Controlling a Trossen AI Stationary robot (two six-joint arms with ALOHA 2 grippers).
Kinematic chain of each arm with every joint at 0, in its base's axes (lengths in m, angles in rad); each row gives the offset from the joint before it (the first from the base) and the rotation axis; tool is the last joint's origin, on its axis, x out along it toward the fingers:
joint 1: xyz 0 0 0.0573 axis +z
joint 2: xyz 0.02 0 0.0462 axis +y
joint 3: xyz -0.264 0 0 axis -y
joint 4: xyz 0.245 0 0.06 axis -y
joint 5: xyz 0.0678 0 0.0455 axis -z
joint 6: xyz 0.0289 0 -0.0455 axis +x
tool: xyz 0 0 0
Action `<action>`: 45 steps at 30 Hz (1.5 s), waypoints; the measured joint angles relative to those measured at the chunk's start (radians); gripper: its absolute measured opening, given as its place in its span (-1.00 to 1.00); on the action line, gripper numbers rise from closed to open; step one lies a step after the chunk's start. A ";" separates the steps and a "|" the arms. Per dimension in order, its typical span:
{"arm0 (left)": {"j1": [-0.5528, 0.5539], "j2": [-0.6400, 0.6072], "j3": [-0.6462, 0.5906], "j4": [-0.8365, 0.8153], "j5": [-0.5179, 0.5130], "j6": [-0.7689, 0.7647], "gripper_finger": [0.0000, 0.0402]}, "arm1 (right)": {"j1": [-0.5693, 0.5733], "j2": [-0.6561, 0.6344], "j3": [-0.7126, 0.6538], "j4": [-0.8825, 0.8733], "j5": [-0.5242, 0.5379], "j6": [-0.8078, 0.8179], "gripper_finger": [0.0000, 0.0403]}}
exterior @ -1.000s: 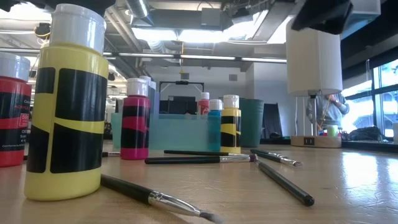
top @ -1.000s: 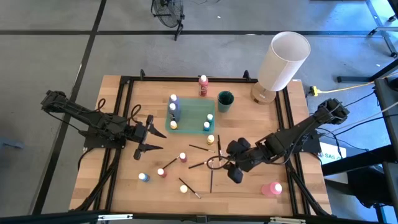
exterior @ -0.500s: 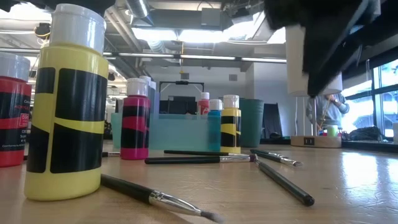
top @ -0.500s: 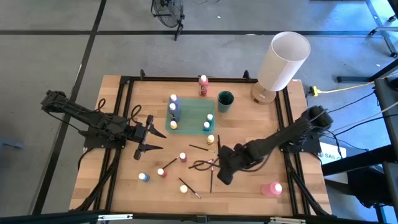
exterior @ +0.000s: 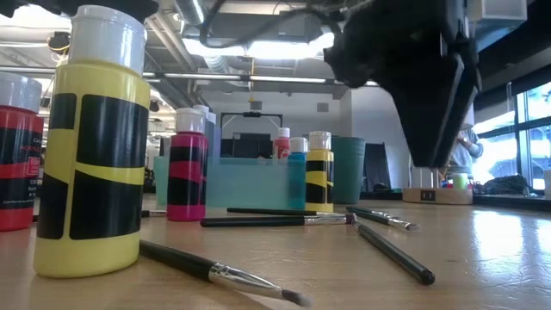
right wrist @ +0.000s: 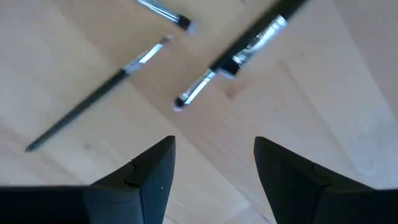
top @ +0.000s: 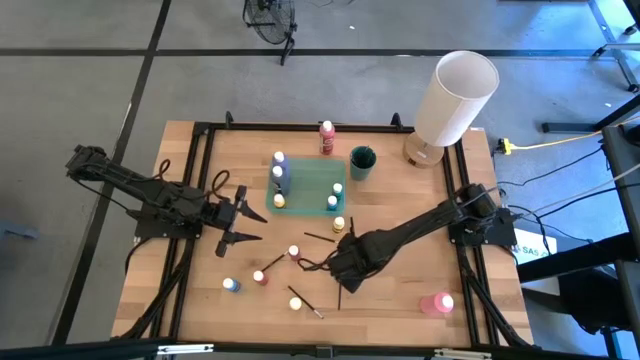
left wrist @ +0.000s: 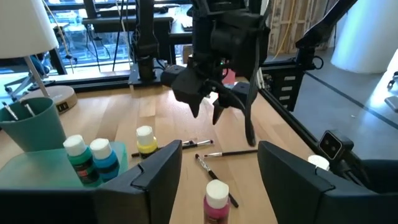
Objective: Pick & Place Paint Supplies
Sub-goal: Put the black paint brush into the dark green cup
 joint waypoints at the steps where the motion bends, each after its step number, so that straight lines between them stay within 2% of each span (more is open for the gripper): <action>1: 0.000 0.000 0.000 -0.007 0.000 -0.001 0.02 | -0.003 0.003 0.000 0.016 0.000 0.009 0.10; 6: 0.000 0.000 0.000 -0.017 0.000 -0.004 0.03 | -0.014 0.005 0.002 0.090 0.008 0.047 0.10; 14: 0.000 0.000 0.000 -0.017 0.000 -0.011 0.01 | -0.017 0.006 -0.032 0.091 -0.016 0.119 0.10; 25: 0.000 0.000 0.000 -0.017 0.002 -0.012 0.01 | -0.016 0.025 -0.051 0.112 0.033 0.108 0.10; 40: 0.000 0.000 0.000 -0.017 0.021 -0.036 0.00 | -0.016 0.080 -0.050 0.158 -0.015 0.150 0.10; 45: 0.000 0.000 0.000 -0.017 0.030 -0.045 0.01 | -0.016 0.079 -0.051 0.170 0.002 0.154 0.10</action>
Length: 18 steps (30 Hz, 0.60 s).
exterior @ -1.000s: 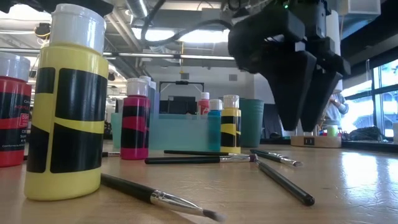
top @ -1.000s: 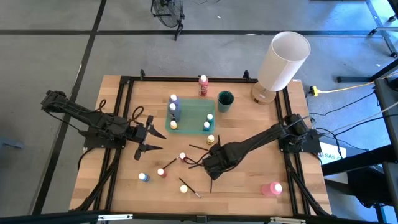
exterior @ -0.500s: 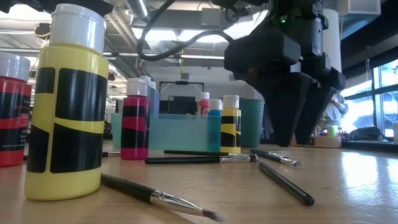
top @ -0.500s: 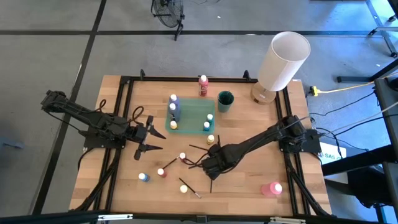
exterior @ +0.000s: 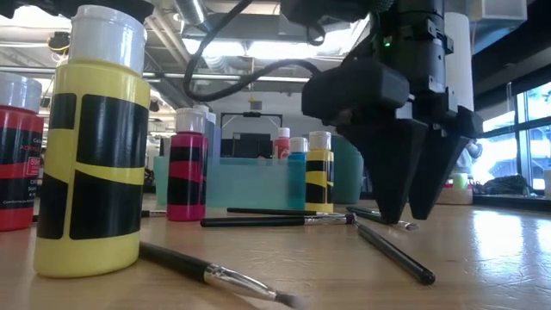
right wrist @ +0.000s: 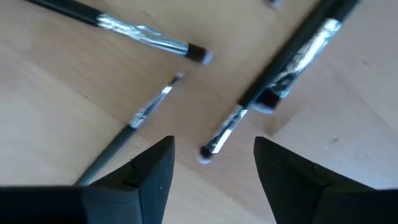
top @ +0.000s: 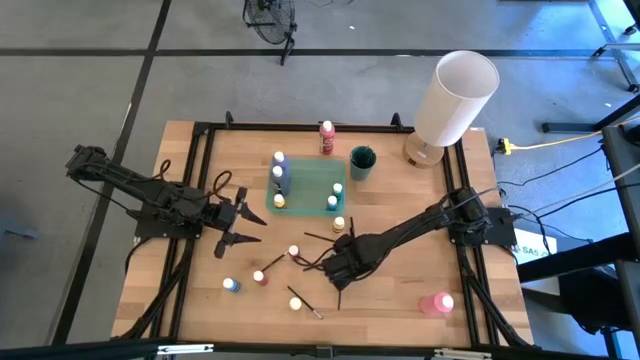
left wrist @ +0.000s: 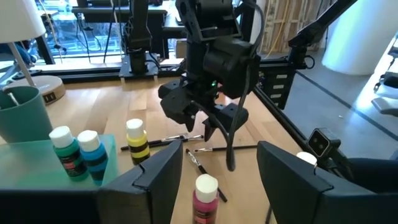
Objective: Pick & Place Paint Supplies
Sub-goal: Put the black paint brush into the dark green cup
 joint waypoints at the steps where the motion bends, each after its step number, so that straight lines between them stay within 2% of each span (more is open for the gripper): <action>1: 0.000 0.000 0.000 -0.001 0.000 0.000 0.01 | 0.000 0.000 0.000 -0.002 0.002 0.000 0.10; 18: 0.000 0.000 0.000 -0.007 0.032 -0.008 -0.01 | 0.000 0.032 0.003 0.022 -0.046 -0.004 0.10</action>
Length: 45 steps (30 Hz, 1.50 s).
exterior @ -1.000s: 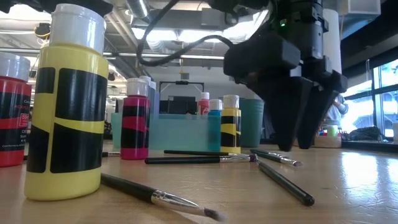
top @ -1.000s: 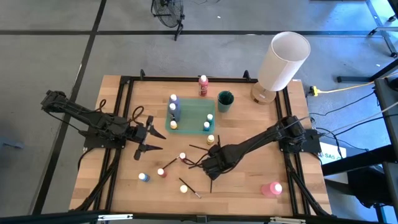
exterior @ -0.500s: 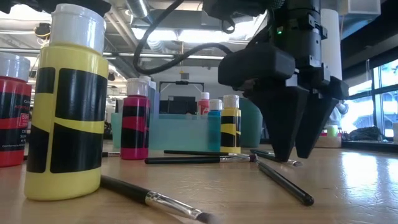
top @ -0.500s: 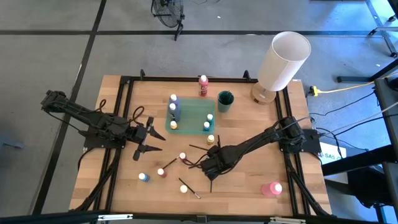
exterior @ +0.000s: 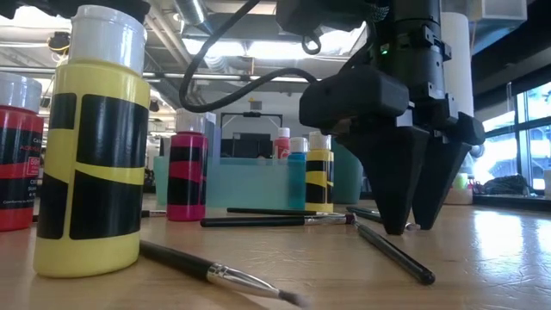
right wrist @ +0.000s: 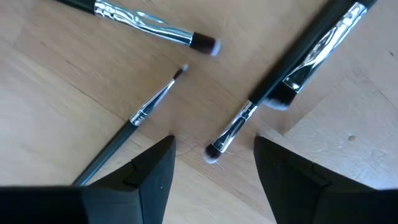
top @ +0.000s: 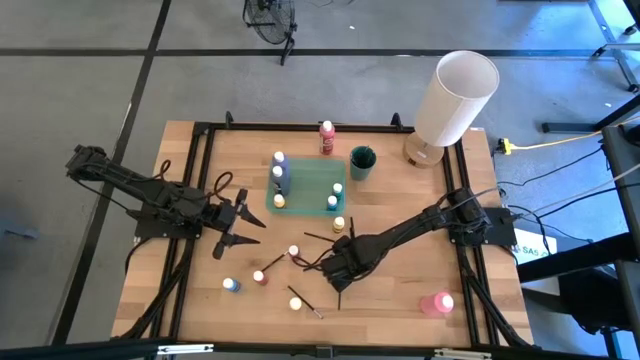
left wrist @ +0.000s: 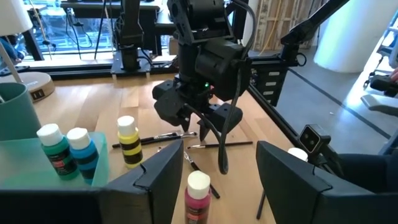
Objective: Pick & Place Paint Supplies
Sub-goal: Put the black paint brush into the dark green cup
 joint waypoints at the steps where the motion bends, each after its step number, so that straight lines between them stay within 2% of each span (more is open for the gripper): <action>1: 0.000 0.000 0.000 0.000 0.000 0.000 -0.01 | 0.000 0.000 0.000 0.000 0.000 0.000 0.10; 7: 0.000 0.000 0.000 0.000 0.000 0.000 -0.01 | 0.000 0.002 0.000 -0.001 0.000 0.000 0.08; 23: 0.000 0.000 0.000 0.000 0.000 -0.001 -0.01 | -0.001 0.003 -0.001 -0.001 0.014 0.000 -0.55; 34: 0.000 0.000 0.000 0.000 0.000 -0.001 -0.01 | -0.002 0.003 -0.002 -0.003 0.018 0.000 -0.72; 45: 0.000 0.000 0.000 0.000 0.000 -0.001 -0.01 | -0.003 0.003 -0.002 -0.004 0.027 0.001 -0.98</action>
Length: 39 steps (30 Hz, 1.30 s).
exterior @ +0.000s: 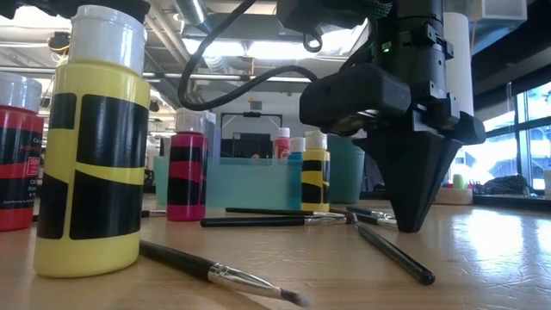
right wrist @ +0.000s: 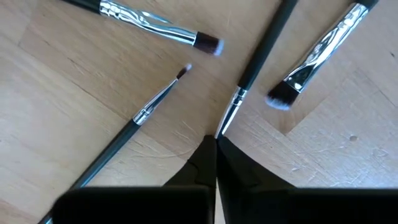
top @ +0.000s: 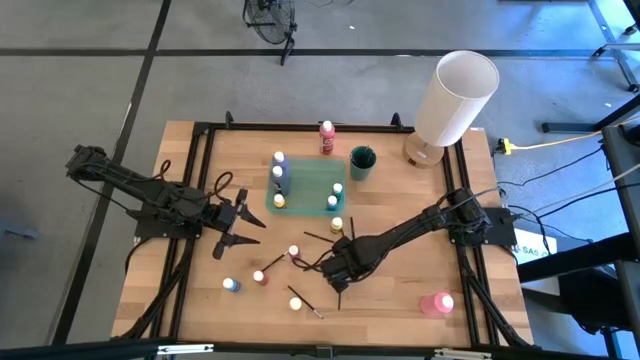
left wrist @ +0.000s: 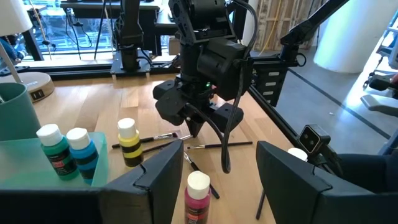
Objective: Pick & Place Paint Supplies
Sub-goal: Put the black paint brush into the dark green cup
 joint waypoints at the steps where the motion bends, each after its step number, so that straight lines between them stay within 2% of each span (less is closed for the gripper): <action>1: 0.000 0.000 0.000 0.000 0.000 0.000 -0.01 | -0.002 0.000 0.000 0.000 -0.001 0.000 -0.98; 13: 0.000 0.000 0.000 0.000 0.000 0.000 -0.01 | -0.005 -0.003 0.002 -0.013 -0.014 0.004 -1.00; 17: 0.000 0.000 0.000 0.000 0.000 0.000 0.00 | -0.006 0.004 0.038 -0.144 -0.016 0.005 -1.00; 22: 0.000 0.000 0.000 0.000 0.000 0.000 -0.02 | -0.004 0.001 0.112 -0.280 -0.020 0.025 -1.00; 29: 0.000 0.000 0.000 0.000 0.014 0.001 -0.02 | 0.012 0.000 0.228 -0.341 -0.029 0.000 -1.00; 33: -0.001 0.000 0.000 0.030 0.114 0.050 -0.02 | 0.018 -0.001 0.309 -0.434 -0.036 -0.002 -1.00; 39: -0.011 0.000 0.000 0.122 0.136 0.207 -0.02 | 0.023 -0.003 0.434 -0.506 -0.061 -0.029 -1.00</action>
